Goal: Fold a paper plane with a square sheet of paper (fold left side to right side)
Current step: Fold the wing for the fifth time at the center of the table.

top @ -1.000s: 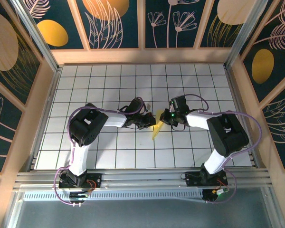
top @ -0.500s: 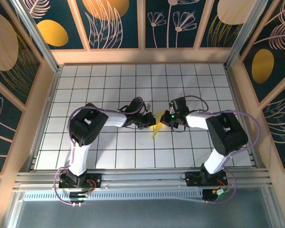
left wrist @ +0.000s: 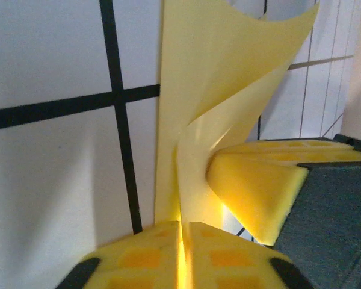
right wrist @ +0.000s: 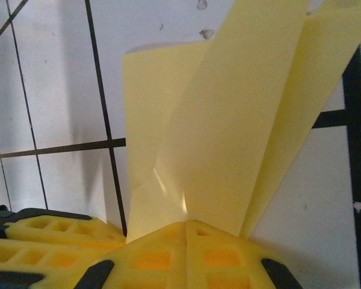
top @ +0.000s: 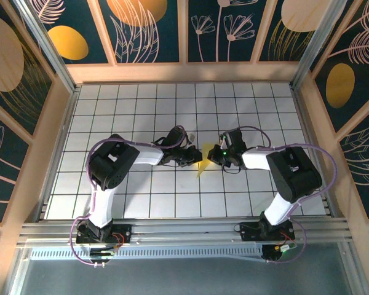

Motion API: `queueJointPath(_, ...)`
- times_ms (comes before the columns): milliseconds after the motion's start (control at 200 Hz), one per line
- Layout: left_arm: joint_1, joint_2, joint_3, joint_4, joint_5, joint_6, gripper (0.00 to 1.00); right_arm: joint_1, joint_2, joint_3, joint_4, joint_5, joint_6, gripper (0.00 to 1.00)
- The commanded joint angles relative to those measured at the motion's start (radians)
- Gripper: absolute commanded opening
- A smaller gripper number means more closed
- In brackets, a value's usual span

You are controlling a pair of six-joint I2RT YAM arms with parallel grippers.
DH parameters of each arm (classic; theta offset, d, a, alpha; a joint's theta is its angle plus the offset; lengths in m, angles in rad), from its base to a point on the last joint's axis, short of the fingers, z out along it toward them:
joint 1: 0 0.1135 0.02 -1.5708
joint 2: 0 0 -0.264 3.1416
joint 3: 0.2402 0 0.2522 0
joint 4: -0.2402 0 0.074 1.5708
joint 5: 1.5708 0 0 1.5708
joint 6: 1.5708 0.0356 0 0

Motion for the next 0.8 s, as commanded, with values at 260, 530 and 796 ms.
queueJointPath(260,0.014,-0.187,-0.005,-0.153,-0.103,0.058,0.19,0.005,0.029,-0.079,-0.082,0.042,-0.016,0.00)
queueJointPath(530,-0.004,-0.203,-0.013,-0.139,0.067,0.029,0.03,0.005,0.034,-0.068,-0.090,0.039,-0.029,0.00)
queueJointPath(796,-0.035,-0.114,0.034,-0.142,0.102,0.034,0.02,0.009,0.032,-0.063,-0.097,0.036,-0.032,0.00)
